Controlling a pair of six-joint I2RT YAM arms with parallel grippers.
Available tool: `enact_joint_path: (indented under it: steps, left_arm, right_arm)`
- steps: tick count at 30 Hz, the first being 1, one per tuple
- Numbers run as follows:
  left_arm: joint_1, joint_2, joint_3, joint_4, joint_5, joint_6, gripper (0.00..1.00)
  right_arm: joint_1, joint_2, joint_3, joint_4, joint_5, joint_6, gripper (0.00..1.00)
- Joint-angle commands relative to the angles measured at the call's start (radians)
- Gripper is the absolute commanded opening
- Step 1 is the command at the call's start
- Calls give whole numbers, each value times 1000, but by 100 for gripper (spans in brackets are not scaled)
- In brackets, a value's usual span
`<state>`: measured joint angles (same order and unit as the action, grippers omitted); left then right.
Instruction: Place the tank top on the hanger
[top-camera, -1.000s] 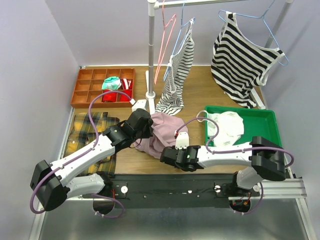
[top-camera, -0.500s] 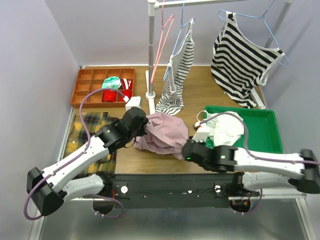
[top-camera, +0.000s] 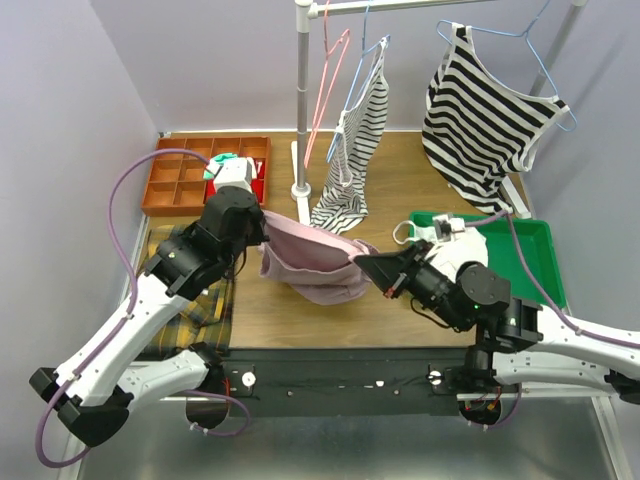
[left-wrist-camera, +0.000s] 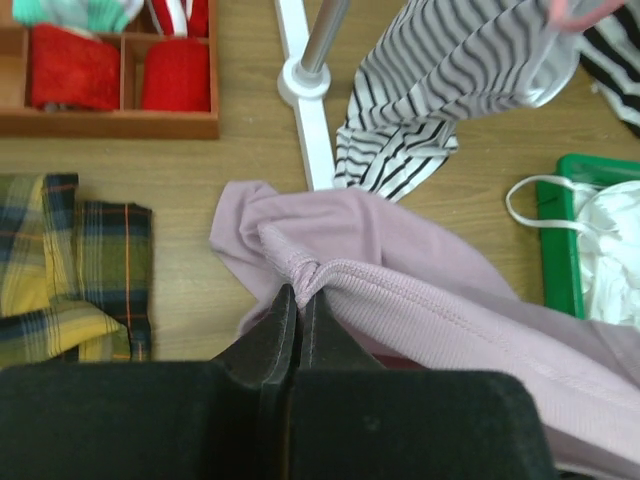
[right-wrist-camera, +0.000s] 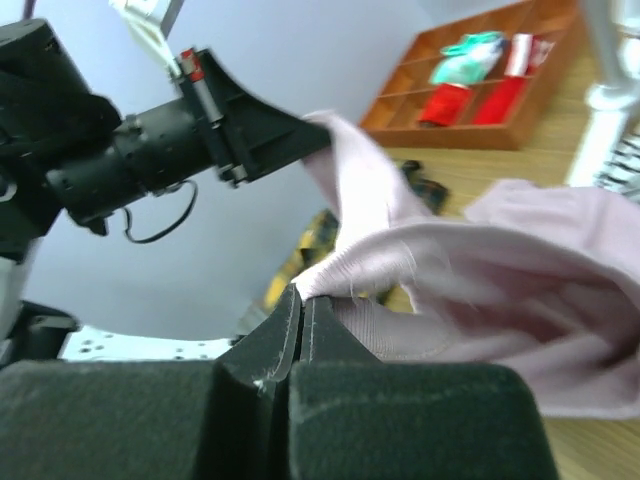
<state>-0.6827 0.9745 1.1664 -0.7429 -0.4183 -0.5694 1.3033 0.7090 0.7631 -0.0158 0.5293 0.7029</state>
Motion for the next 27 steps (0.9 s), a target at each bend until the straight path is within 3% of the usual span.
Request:
enact_joint_path:
  steps: [1,4,5,7,8,11,12,15,17,20,23,27]
  left_arm:
    - [8,26,122,-44,53,85,0]
    - [8,36,92,-21,99,85,0]
    - [9,35,41,-12,110,71,0]
    - [9,33,-23,39,130,53,0]
    - [8,35,-84,60,157,30,0]
    - [8,49,-175,144,197,-4,0]
    - [8,67,-222,175,203,-27,0]
    - [8,104,-287,221,210,-58,0]
    - [9,125,-321,249,200,-73,0]
    - [9,128,-327,258,191,-81,0]
    - [9,112,-320,246,185,-70,7]
    - [12,93,-286,211,168,-43,14]
  right_arm:
    - [-2,144,166,41,-92,-29,1]
    - [-25,198,138,-32,-43,4,1]
    - [-91,202,115,-35,-66,26,1]
    - [-195,218,-1,-17,-213,101,1]
    - [-313,224,-60,6,-276,124,1]
    - [-522,248,-285,231,-590,202,4]
    - [-554,257,-330,367,-703,226,12]
    - [-611,316,-397,457,-790,241,26]
    - [-611,346,-377,417,-804,218,43]
    - [-610,337,-326,259,-741,185,57]
    - [-611,296,-305,138,-678,167,64]
    - [-610,265,-253,19,-617,135,62]
